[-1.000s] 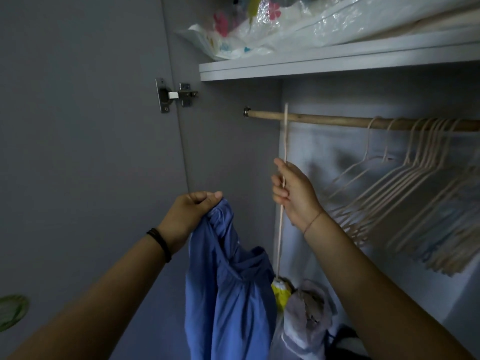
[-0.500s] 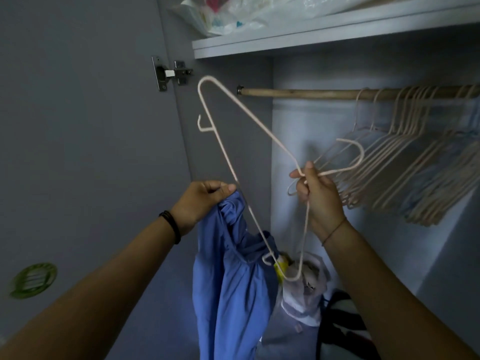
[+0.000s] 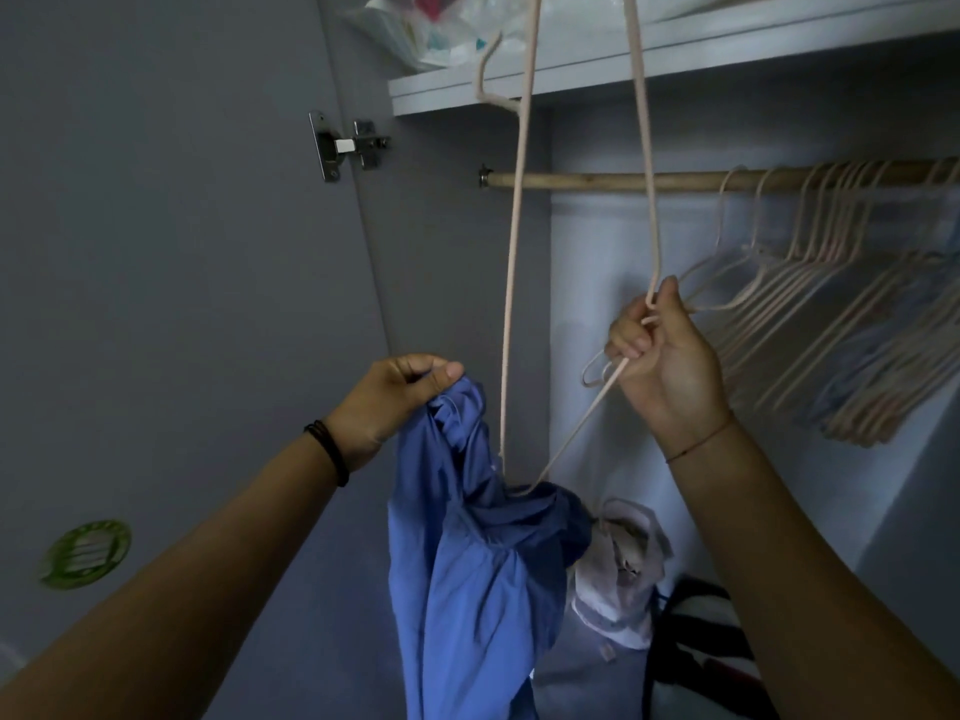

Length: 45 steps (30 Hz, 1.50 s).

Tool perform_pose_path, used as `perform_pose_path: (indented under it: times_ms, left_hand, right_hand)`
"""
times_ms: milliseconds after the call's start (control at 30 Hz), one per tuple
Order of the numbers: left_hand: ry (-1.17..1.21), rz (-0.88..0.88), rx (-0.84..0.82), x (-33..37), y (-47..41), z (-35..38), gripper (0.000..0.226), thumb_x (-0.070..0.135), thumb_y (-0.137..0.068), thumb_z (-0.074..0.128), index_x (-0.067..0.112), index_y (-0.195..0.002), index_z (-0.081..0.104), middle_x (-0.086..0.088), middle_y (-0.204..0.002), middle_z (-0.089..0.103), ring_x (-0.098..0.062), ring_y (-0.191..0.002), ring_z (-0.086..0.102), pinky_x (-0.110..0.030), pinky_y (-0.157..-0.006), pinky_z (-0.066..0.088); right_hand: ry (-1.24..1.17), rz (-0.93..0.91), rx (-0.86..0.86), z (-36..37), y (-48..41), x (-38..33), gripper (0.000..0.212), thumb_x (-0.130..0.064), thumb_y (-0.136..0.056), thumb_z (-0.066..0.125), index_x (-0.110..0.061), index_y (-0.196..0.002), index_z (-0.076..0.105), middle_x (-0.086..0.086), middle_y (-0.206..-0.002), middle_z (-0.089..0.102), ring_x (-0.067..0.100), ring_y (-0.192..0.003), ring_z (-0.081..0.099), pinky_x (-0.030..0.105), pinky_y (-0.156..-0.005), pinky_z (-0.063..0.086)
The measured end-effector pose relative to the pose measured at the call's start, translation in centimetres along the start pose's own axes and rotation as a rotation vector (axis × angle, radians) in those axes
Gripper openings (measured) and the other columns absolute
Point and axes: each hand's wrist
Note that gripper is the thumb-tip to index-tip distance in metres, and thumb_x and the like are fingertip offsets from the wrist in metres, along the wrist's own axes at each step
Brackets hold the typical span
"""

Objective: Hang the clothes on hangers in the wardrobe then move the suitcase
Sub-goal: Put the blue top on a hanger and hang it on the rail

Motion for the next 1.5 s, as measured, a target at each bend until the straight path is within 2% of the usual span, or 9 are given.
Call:
perform_pose_path:
  times_ms: [267, 367, 533, 767, 867, 1033, 1200, 1333, 1500]
  left_hand:
    - [0.128, -0.041, 0.181, -0.9, -0.5, -1.3, 0.030, 0.025, -0.091, 0.057, -0.003, -0.092, 0.067, -0.015, -0.087, 0.070, -0.022, -0.077, 0.066, -0.027, -0.070, 0.056]
    - [0.143, -0.064, 0.161, -1.3, -0.4, -1.8, 0.041, 0.033, -0.085, 0.058, -0.007, -0.095, 0.065, -0.019, -0.091, 0.069, -0.025, -0.080, 0.066, -0.029, -0.070, 0.055]
    - [0.114, -0.048, 0.112, -0.8, -0.7, -1.2, 0.038, 0.032, -0.086, 0.059, -0.004, -0.095, 0.067, -0.018, -0.091, 0.069, -0.024, -0.081, 0.066, -0.030, -0.073, 0.056]
    - [0.078, -0.028, 0.120, -0.2, -1.3, -1.2, 0.034, 0.031, -0.085, 0.059, -0.001, -0.092, 0.067, -0.015, -0.088, 0.068, -0.022, -0.080, 0.064, -0.026, -0.073, 0.055]
    - [0.065, -0.036, 0.134, -0.5, -1.3, -1.5, 0.032, 0.030, -0.086, 0.059, -0.001, -0.092, 0.067, -0.017, -0.090, 0.068, -0.024, -0.083, 0.064, -0.030, -0.078, 0.055]
    - [0.082, -0.052, 0.158, -0.9, -1.0, -2.2, 0.032, 0.035, -0.078, 0.061, 0.005, -0.087, 0.070, -0.015, -0.090, 0.070, -0.023, -0.083, 0.066, -0.034, -0.080, 0.055]
    - [0.087, -0.047, 0.159, -0.8, -1.1, -2.5, 0.029, 0.033, -0.081, 0.061, 0.006, -0.087, 0.070, -0.012, -0.087, 0.071, -0.020, -0.081, 0.067, -0.030, -0.077, 0.056]
    - [0.052, -0.032, 0.136, -0.5, -1.1, -2.8, 0.036, 0.035, -0.081, 0.060, 0.001, -0.090, 0.068, -0.017, -0.090, 0.068, -0.023, -0.082, 0.065, -0.035, -0.080, 0.054]
    - [0.044, -0.023, 0.116, -0.3, -1.0, -2.8, 0.033, 0.035, -0.081, 0.060, 0.003, -0.088, 0.068, -0.011, -0.086, 0.069, -0.020, -0.080, 0.065, -0.030, -0.076, 0.053]
  right_hand:
    - [0.037, 0.114, 0.105, -4.0, 1.9, 3.4, 0.030, -0.040, -0.090, 0.040, -0.018, -0.069, 0.043, -0.009, -0.048, 0.038, 0.004, -0.040, 0.028, 0.015, -0.046, 0.032]
    - [0.016, 0.077, 0.121, -4.6, 1.5, 2.6, 0.028, -0.042, -0.088, 0.041, -0.019, -0.071, 0.040, -0.009, -0.046, 0.036, 0.006, -0.043, 0.027, 0.021, -0.052, 0.032]
    - [-0.037, 0.008, 0.046, -3.3, 0.3, 0.8, 0.031, -0.044, -0.088, 0.043, -0.021, -0.067, 0.042, -0.008, -0.048, 0.033, 0.009, -0.046, 0.025, 0.026, -0.057, 0.027]
    - [-0.023, 0.037, 0.019, -2.9, 0.4, 1.3, 0.050, -0.038, -0.098, 0.031, -0.022, -0.055, 0.049, -0.008, -0.045, 0.032, 0.008, -0.042, 0.027, 0.021, -0.051, 0.034]
    - [0.011, 0.049, 0.043, -3.8, 0.2, 1.6, 0.053, -0.038, -0.101, 0.028, -0.022, -0.055, 0.048, -0.008, -0.045, 0.031, 0.008, -0.041, 0.024, 0.025, -0.054, 0.026]
    - [0.006, 0.057, 0.063, -5.3, -0.1, 1.5, 0.050, -0.037, -0.102, 0.028, -0.019, -0.057, 0.044, -0.008, -0.043, 0.031, 0.006, -0.039, 0.025, 0.019, -0.045, 0.032]
    - [-0.092, 0.027, 0.037, -5.3, -0.5, 1.2, 0.054, -0.037, -0.101, 0.026, -0.021, -0.054, 0.047, -0.008, -0.043, 0.033, 0.006, -0.039, 0.027, 0.017, -0.046, 0.033]
    - [-0.228, -0.012, -0.005, -5.4, -0.8, 0.5, 0.055, -0.037, -0.101, 0.024, -0.020, -0.055, 0.049, -0.007, -0.045, 0.036, 0.008, -0.043, 0.031, 0.016, -0.049, 0.036]
    - [-0.214, 0.020, -0.095, -4.9, -1.6, 1.5, 0.034, -0.035, -0.087, 0.046, -0.020, -0.057, 0.046, -0.007, -0.046, 0.035, 0.008, -0.043, 0.030, 0.020, -0.050, 0.030]
Point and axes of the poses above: each hand's wrist, its own y-axis away from the middle knuckle, its own z-axis out of the palm, x = y × z
